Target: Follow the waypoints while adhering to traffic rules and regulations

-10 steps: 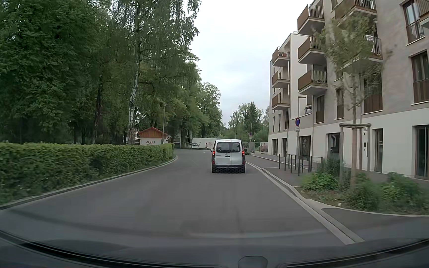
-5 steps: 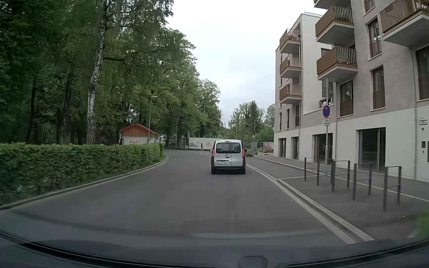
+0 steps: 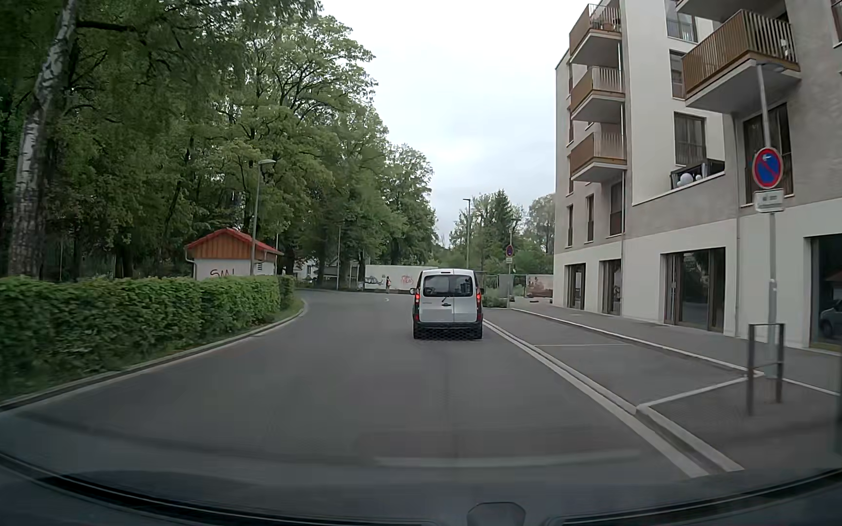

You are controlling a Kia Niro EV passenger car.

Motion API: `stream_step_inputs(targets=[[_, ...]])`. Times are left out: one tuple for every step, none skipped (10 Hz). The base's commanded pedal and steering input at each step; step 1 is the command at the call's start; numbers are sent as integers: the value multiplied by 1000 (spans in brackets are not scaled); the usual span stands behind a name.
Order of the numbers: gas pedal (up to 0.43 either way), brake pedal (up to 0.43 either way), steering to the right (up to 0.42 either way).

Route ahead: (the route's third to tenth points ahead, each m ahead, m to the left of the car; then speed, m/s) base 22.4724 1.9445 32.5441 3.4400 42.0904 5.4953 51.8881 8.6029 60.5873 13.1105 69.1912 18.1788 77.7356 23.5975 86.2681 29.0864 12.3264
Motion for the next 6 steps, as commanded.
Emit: stream_step_inputs(targets=[[0,6,-5],[0,12,-5],[0,12,-6],[0,18,-7],[0,18,-8],[0,24,-10]])
